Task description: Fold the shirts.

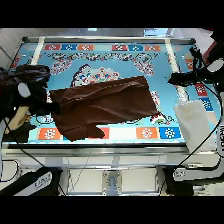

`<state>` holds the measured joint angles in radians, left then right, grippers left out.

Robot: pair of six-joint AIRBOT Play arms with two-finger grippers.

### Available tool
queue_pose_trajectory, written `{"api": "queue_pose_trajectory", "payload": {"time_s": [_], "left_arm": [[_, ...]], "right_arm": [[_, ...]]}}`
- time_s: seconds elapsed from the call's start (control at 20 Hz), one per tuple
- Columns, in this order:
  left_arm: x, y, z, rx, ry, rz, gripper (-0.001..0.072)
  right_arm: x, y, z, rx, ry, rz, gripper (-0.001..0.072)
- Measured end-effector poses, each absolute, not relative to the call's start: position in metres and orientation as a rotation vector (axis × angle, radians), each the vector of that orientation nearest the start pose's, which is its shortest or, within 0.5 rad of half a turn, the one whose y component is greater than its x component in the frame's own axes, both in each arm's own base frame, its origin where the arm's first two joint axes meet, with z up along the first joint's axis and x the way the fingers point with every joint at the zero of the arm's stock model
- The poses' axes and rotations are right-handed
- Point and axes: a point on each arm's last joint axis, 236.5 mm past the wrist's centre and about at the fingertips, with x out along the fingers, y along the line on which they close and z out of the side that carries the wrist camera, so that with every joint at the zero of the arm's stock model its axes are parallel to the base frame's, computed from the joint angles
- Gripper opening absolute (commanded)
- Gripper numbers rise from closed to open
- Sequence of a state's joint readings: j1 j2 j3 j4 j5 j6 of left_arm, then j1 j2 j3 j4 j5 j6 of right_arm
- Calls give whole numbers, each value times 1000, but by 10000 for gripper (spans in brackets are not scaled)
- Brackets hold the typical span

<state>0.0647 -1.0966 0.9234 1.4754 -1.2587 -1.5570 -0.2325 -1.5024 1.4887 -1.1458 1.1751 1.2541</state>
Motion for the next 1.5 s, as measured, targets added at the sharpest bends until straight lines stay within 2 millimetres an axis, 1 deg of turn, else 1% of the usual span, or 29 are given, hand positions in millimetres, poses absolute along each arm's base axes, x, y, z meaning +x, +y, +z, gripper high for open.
{"api": "queue_pose_trajectory", "payload": {"time_s": [0.05,0.1,0.2,0.3,0.35,0.45,0.6,0.75,0.95,1.0,1.05,1.1,1.15,1.2,1.35,1.5], "left_arm": [[276,-2,-22,-153,1441,12,510],[258,-7,-30,-193,1452,18,510],[231,-26,-44,-296,1465,1,510],[212,-43,-58,-391,1482,-19,511],[206,-50,-63,-429,1488,-26,510],[200,-58,-73,-482,1478,-26,511],[202,-64,-83,-558,1441,-2,510],[208,-64,-93,-610,1390,26,510],[210,-66,-105,-676,1352,62,501],[212,-68,-106,-700,1336,66,440],[215,-69,-107,-724,1317,73,342],[218,-70,-108,-744,1301,79,210],[219,-70,-109,-760,1291,82,96],[221,-71,-109,-772,1281,82,18],[225,-75,-107,-806,1261,74,12],[227,-78,-105,-827,1251,68,12]], "right_arm": [[468,-17,45,234,1108,225,352],[465,-16,37,241,1136,228,351],[457,-13,20,258,1186,234,352],[451,-11,8,268,1219,237,352],[450,-9,6,275,1224,239,352],[447,-7,2,287,1238,246,352],[446,-2,2,307,1241,260,352],[446,2,3,325,1236,274,351],[447,7,5,343,1230,286,351],[447,8,5,346,1230,289,351],[447,8,5,346,1229,290,350],[447,9,5,348,1230,292,351],[447,9,5,350,1230,293,351],[446,10,4,353,1235,294,351],[434,10,-9,390,1282,282,351],[414,3,-34,497,1350,240,351]]}}
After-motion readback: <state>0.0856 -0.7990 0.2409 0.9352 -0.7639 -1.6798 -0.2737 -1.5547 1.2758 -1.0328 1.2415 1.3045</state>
